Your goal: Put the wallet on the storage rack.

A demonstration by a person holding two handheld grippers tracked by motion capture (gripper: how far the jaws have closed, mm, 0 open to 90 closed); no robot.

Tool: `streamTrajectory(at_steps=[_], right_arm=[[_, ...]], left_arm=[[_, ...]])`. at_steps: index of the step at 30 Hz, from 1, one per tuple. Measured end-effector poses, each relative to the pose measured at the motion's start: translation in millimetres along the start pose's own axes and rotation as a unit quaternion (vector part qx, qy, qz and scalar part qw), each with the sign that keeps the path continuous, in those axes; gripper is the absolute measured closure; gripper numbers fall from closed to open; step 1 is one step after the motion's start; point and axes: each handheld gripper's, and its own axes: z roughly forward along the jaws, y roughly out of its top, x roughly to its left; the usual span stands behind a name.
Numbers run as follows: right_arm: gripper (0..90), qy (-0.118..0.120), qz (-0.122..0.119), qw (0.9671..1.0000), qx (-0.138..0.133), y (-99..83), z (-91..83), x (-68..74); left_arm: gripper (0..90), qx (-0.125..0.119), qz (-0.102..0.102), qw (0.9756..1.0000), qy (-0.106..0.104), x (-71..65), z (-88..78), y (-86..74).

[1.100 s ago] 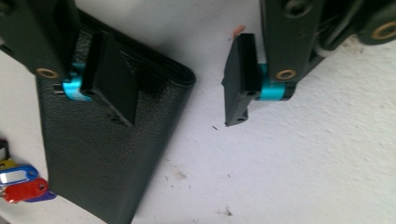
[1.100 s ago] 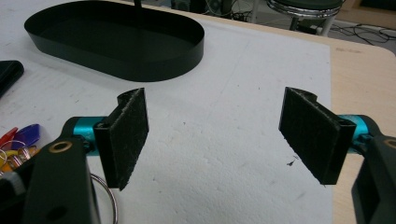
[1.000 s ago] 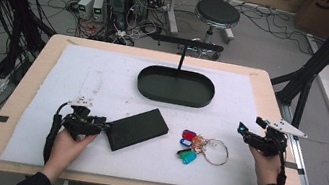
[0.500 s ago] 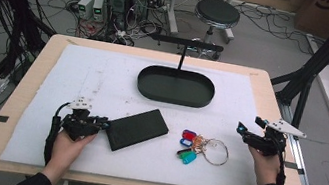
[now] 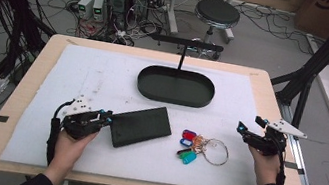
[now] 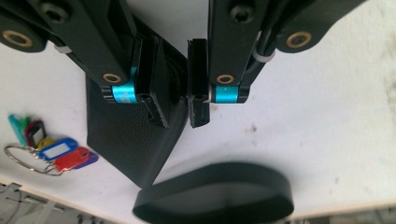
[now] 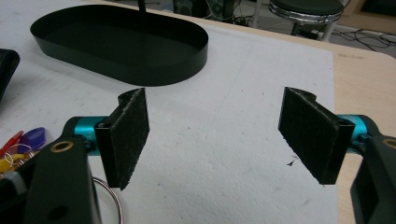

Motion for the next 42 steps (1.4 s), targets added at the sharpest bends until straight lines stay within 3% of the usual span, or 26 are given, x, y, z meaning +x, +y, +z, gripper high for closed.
streamTrajectory(at_steps=[1,2,4,8,11,18,19,22,23,24,25,28,29,30,31,32,33,34,35,36,37,38,39,40,41,42], right_arm=[[25.0,0.005,-0.002,1.0,-0.006,1.0,-0.1,1.8],[24.9,0.01,-0.002,0.9999,-0.008,1.6,-0.1,3.4],[24.9,0.019,-0.005,0.9997,-0.014,3.3,0.5,7.1],[24.9,0.042,-0.012,0.9987,-0.024,7.6,3.1,17.7],[25.0,0.057,-0.015,0.9978,-0.032,10.3,5.0,23.5],[25.0,0.135,-0.041,0.989,-0.045,22.3,21.2,45.5],[25.0,0.135,-0.041,0.989,-0.045,22.3,21.2,45.5],[25.0,0.181,-0.061,0.981,-0.035,28.1,34.2,60.0],[25.0,0.181,-0.061,0.981,-0.035,28.1,34.2,60.0],[24.9,0.2,-0.067,0.977,-0.029,31.3,41.5,67.0],[24.9,0.2,-0.067,0.977,-0.029,31.3,41.5,67.0],[25.0,0.24,-0.071,0.968,-0.011,36.7,59.7,80.3],[25.0,0.24,-0.071,0.968,-0.011,36.7,59.7,80.3],[25.0,0.258,-0.075,0.9633,-0.002,38.1,68.4,86.7],[25.0,0.258,-0.075,0.9633,-0.002,38.1,68.4,86.7],[25.0,0.273,-0.08,0.9587,0.007,39.2,76.5,93.1],[25.0,0.273,-0.08,0.9587,0.007,39.2,76.5,93.1],[25.0,0.284,-0.087,0.9548,0.018,40.1,83.8,98.9],[25.0,0.284,-0.087,0.9548,0.018,40.1,83.8,98.9],[25.0,0.294,-0.093,0.9507,0.028,40.2,90.5,104.6],[25.0,0.294,-0.093,0.9507,0.028,40.2,90.5,104.6],[25.3,0.305,-0.103,0.9461,0.039,39.8,97.9,111.3],[26.7,0.31,-0.107,0.9438,0.045,39.5,100.2,113.8],[26.7,0.31,-0.107,0.9438,0.045,39.5,100.2,113.8],[28.9,0.312,-0.117,0.9415,0.051,39.4,103.6,117.1],[32.4,0.319,-0.132,0.9368,0.057,38.3,108.6,124.2]], left_arm=[[79.3,-0.017,0.027,0.9995,-0.006,-4.4,-1.6,2.6],[79.3,-0.017,0.027,0.9995,-0.006,-4.4,-1.6,2.6],[79.4,-0.029,0.054,0.9981,-0.012,-10.7,-2.8,6.5],[79.4,-0.045,0.08,0.9957,-0.018,-15.8,-4.4,8.1],[79.6,-0.052,0.089,0.9944,-0.022,-17.7,-5.3,9.0],[79.6,-0.07,0.115,0.9903,-0.033,-23.1,-8.1,11.5],[79.7,-0.07,0.115,0.9903,-0.033,-23.1,-8.1,11.5],[79.6,-0.073,0.121,0.9893,-0.037,-24.8,-8.7,12.2],[79.6,-0.073,0.124,0.9889,-0.038,-25.3,-9.0,12.6],[79.6,-0.075,0.128,0.9882,-0.04,-26.3,-9.5,13.1],[79.6,-0.075,0.128,0.9882,-0.04,-26.3,-9.5,13.1],[79.6,-0.076,0.134,0.9871,-0.043,-28.1,-10.8,13.8],[79.6,-0.076,0.134,0.9871,-0.043,-28.1,-10.8,13.8],[79.6,-0.077,0.138,0.9864,-0.046,-28.7,-11.4,13.8],[79.6,-0.077,0.138,0.9864,-0.046,-28.7,-11.4,13.8],[79.6,-0.077,0.138,0.9863,-0.047,-29.1,-11.7,13.7],[79.6,-0.077,0.14,0.986,-0.048,-29.1,-12.0,13.6],[79.6,-0.077,0.14,0.9859,-0.049,-29.3,-12.0,13.5],[79.6,-0.077,0.142,0.9856,-0.05,-29.2,-12.3,13.5],[79.6,-0.079,0.142,0.9853,-0.053,-29.2,-12.5,13.1],[79.6,-0.079,0.142,0.9853,-0.053,-29.2,-12.5,13.1],[79.6,-0.078,0.144,0.9851,-0.053,-29.2,-13.0,13.1],[79.6,-0.079,0.145,0.9848,-0.055,-29.5,-13.2,12.9],[79.6,-0.079,0.145,0.9848,-0.055,-29.5,-13.2,12.9],[79.6,-0.08,0.146,0.9844,-0.057,-29.7,-13.4,13.0],[79.6,-0.081,0.147,0.984,-0.06,-29.8,-13.6,13.1]])
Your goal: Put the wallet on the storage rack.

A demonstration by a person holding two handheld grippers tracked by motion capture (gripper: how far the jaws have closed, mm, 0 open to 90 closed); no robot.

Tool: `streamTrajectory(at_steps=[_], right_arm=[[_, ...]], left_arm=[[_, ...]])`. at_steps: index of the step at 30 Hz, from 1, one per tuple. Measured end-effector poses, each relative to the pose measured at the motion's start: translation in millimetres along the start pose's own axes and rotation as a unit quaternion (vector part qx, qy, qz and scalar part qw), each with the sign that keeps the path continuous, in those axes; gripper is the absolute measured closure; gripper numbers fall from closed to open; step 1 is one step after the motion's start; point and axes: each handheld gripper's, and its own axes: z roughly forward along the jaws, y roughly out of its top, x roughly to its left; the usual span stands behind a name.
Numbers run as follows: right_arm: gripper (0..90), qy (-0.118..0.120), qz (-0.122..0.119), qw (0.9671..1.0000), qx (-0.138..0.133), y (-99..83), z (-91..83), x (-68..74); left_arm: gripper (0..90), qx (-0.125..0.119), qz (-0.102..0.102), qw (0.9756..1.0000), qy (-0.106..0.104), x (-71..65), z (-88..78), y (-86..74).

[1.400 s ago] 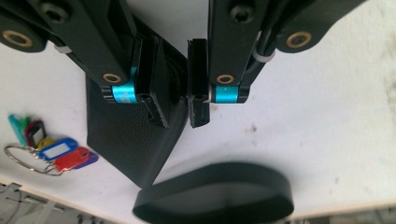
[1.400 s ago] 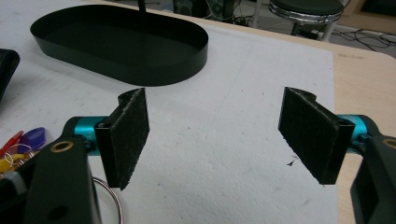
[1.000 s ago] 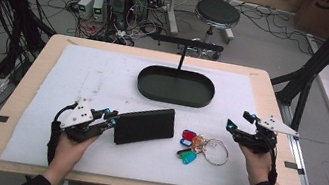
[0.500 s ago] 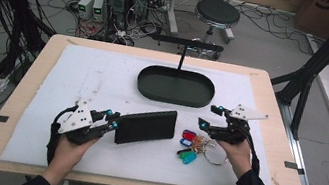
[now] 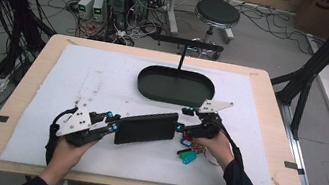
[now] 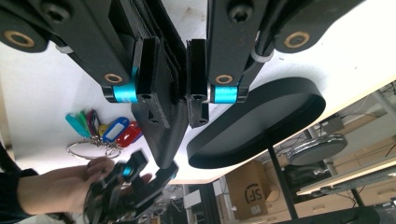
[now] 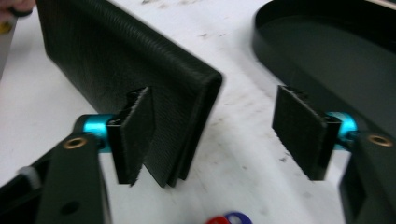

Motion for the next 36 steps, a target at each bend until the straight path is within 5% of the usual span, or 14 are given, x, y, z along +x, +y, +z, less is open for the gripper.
streamTrajectory(at_steps=[3,7,10,14,21,22,23,26,29,36], right_arm=[[34.0,0.011,-0.005,0.9998,0.017,1.4,8.0,3.0],[48.2,0.028,-0.035,0.9986,0.027,2.1,15.0,10.8],[64.8,0.029,-0.049,0.998,0.027,3.8,5.3,10.8],[73.0,0.018,-0.078,0.9966,0.017,6.0,-7.0,13.3],[76.6,0.024,-0.104,0.9941,0.02,5.3,-14.6,18.9],[76.8,0.028,-0.101,0.9942,0.022,4.5,-15.5,20.4],[76.8,0.028,-0.101,0.9942,0.022,4.5,-15.5,20.4],[76.9,0.029,-0.106,0.9937,0.023,3.0,-16.1,21.2],[76.9,0.029,-0.109,0.9933,0.026,2.4,-16.4,21.1],[76.8,0.034,-0.114,0.9923,0.032,0.2,-17.4,21.1]], left_arm=[[79.6,-0.001,0.001,1.0,-0.002,-0.2,-0.2,0.2],[79.5,-0.002,-0.003,1.0,-0.002,0.0,-0.4,-0.5],[79.4,-0.002,-0.005,1.0,-0.004,1.7,-1.4,-1.9],[78.9,0.004,-0.007,0.9999,-0.006,2.4,0.9,-3.9],[75.6,0.006,-0.025,0.9996,-0.013,5.5,3.6,-7.5],[64.4,0.007,-0.029,0.9995,-0.012,6.0,4.1,-7.1],[64.4,0.01,-0.035,0.9992,-0.015,7.2,5.0,-7.2],[44.4,0.037,-0.055,0.9977,-0.013,12.9,11.5,-13.3],[39.9,0.052,-0.062,0.9966,-0.013,17.5,14.4,-17.4],[33.9,0.079,-0.072,0.993,-0.05,28.9,35.0,-26.8]])
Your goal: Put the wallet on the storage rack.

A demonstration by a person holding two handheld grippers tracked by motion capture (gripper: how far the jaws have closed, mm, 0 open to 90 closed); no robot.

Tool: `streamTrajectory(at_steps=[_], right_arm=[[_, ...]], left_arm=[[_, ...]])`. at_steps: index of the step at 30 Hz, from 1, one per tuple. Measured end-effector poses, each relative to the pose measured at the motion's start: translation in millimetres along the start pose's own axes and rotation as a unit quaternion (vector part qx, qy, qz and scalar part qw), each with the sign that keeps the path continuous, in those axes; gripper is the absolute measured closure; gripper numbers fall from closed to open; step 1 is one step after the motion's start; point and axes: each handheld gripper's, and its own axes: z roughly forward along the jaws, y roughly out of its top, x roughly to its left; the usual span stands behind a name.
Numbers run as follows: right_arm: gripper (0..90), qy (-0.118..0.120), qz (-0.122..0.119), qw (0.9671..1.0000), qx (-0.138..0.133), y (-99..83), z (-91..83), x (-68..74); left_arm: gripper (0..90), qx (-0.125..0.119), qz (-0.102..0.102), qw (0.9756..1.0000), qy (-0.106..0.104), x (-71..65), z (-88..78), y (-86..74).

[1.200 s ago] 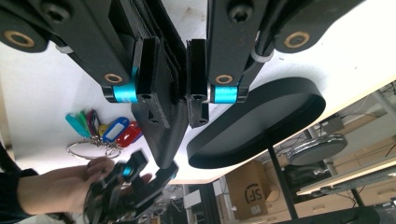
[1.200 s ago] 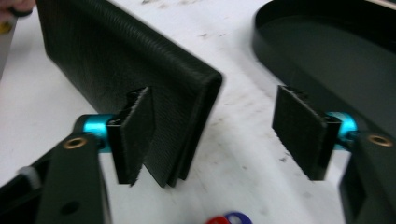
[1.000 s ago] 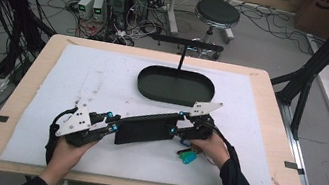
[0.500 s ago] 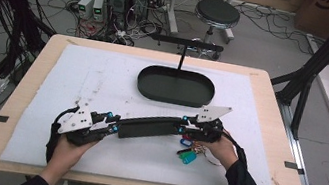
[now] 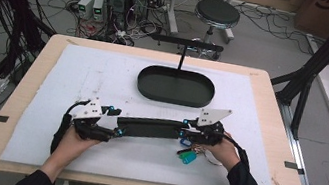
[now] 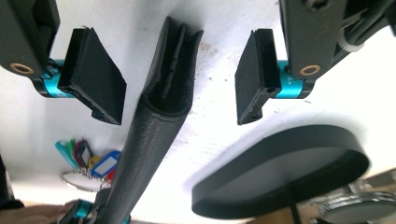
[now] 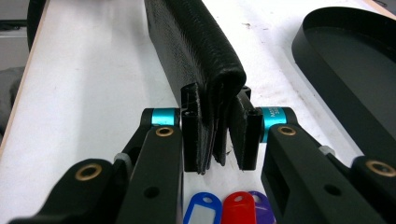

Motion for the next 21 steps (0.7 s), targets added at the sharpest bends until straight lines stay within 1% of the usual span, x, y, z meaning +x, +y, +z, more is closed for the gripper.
streamTrajectory(at_steps=[1,2,3,4,5,6,7,8,9,10,12,13,14,15,16,17,18,19,20,21], right_arm=[[76.8,0.0,0.0,1.0,0.0,0.0,0.0,0.0],[76.8,0.001,0.001,1.0,-0.001,-0.7,0.1,0.1],[76.8,0.001,0.001,1.0,-0.001,-0.7,0.1,0.1],[76.7,0.002,0.002,1.0,0.001,-1.3,0.0,0.0],[76.7,0.002,0.002,1.0,0.001,-1.3,0.0,0.0],[76.6,0.002,0.003,1.0,0.001,-1.5,0.1,0.0],[76.3,0.001,0.004,1.0,0.003,-1.6,0.1,0.0],[75.9,-0.004,0.005,1.0,0.006,-2.3,-0.2,-0.7],[75.9,-0.004,0.005,1.0,0.006,-2.3,-0.2,-0.7],[74.8,-0.008,0.01,0.9999,0.006,-3.1,-0.3,-0.9],[73.9,-0.011,0.012,0.9998,0.01,-3.2,0.0,-1.0],[72.8,-0.014,0.011,0.9998,0.012,-3.4,0.4,-1.4],[70.3,-0.017,0.017,0.9996,0.012,-4.0,0.0,-1.2],[68.1,-0.019,0.017,0.9996,0.009,-3.9,-0.2,-1.6],[66.2,-0.025,0.018,0.9995,0.005,-3.6,-1.6,-1.8],[66.2,-0.025,0.018,0.9995,0.005,-3.6,-1.6,-1.8],[63.2,-0.03,0.025,0.9992,-0.011,-2.5,-5.8,-1.9],[63.2,-0.03,0.025,0.9992,-0.011,-2.5,-5.8,-1.9],[58.2,-0.043,0.032,0.9981,-0.031,-1.5,-12.2,-3.1],[56.5,-0.047,0.035,0.9974,-0.042,-1.2,-15.9,-3.9]], left_arm=[[33.9,0.005,0.0,1.0,-0.004,0.6,2.8,0.3],[38.2,0.007,-0.001,0.9999,-0.011,1.1,5.4,0.4],[38.2,0.009,0.0,0.9998,-0.02,1.5,7.2,0.4],[53.2,0.01,0.011,0.9992,-0.038,0.9,9.1,0.7],[59.6,0.01,0.011,0.9992,-0.038,0.9,9.1,0.7],[59.6,0.011,0.015,0.999,-0.041,0.0,9.5,1.3],[61.4,0.013,0.015,0.9989,-0.042,-0.5,9.7,2.2],[65.6,0.014,0.017,0.9987,-0.046,-0.7,9.8,3.0],[67.5,0.014,0.017,0.9987,-0.046,-0.7,9.8,3.0],[69.3,0.017,0.027,0.9983,-0.05,-0.5,9.9,3.5],[70.6,0.016,0.028,0.9982,-0.051,-1.4,10.1,3.7],[71.5,0.015,0.032,0.9979,-0.054,-1.1,10.1,3.9],[72.5,0.012,0.033,0.9979,-0.055,-2.2,10.0,4.5],[72.8,0.012,0.033,0.9979,-0.055,-2.2,10.0,4.5],[73.0,0.01,0.038,0.9979,-0.052,-3.1,9.4,6.1],[73.2,0.01,0.038,0.9979,-0.052,-3.1,9.4,6.1],[73.3,0.008,0.04,0.9979,-0.05,-3.3,8.9,7.0],[73.3,0.001,0.036,0.998,-0.052,-3.5,8.8,7.7],[73.5,0.0,0.032,0.9983,-0.05,-3.5,8.6,10.4],[73.5,-0.001,0.034,0.9983,-0.048,-3.6,8.5,12.0]])
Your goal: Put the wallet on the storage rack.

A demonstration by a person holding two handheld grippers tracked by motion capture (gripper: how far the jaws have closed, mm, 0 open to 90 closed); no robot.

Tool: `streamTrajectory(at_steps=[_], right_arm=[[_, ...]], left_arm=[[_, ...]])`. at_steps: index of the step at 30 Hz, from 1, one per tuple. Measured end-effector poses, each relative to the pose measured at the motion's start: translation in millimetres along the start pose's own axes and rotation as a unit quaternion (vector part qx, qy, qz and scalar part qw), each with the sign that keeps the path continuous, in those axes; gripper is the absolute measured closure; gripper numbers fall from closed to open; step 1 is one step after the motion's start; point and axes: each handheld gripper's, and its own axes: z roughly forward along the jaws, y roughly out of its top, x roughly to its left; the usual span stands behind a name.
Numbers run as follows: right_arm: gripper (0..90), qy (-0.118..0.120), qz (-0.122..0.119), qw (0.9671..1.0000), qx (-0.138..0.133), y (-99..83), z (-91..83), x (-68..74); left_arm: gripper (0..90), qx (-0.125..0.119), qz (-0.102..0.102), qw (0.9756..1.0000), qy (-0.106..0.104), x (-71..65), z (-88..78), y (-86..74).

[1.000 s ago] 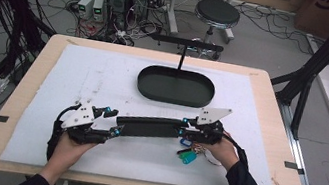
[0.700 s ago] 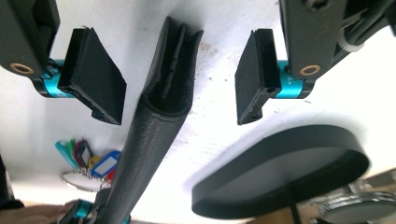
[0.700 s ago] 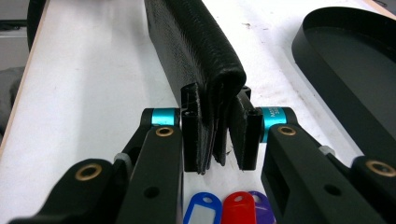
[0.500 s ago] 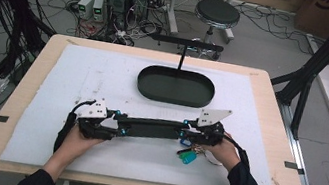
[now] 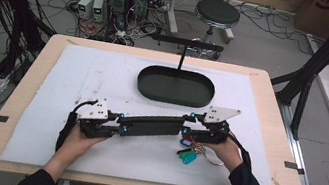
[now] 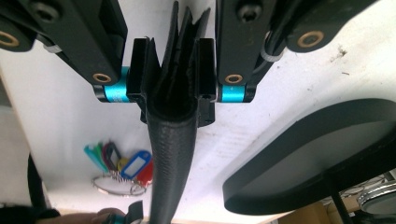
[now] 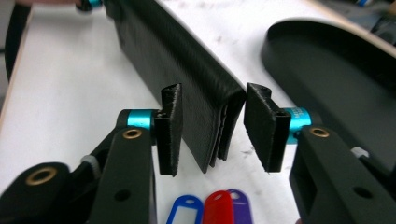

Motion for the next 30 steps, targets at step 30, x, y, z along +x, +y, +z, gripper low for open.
streamTrajectory(at_steps=[30], right_arm=[[41.0,-0.239,0.167,0.9374,-0.191,-23.4,-96.1,-37.3]], left_arm=[[74.4,-0.074,0.022,0.9958,0.05,18.2,20.5,71.4]])
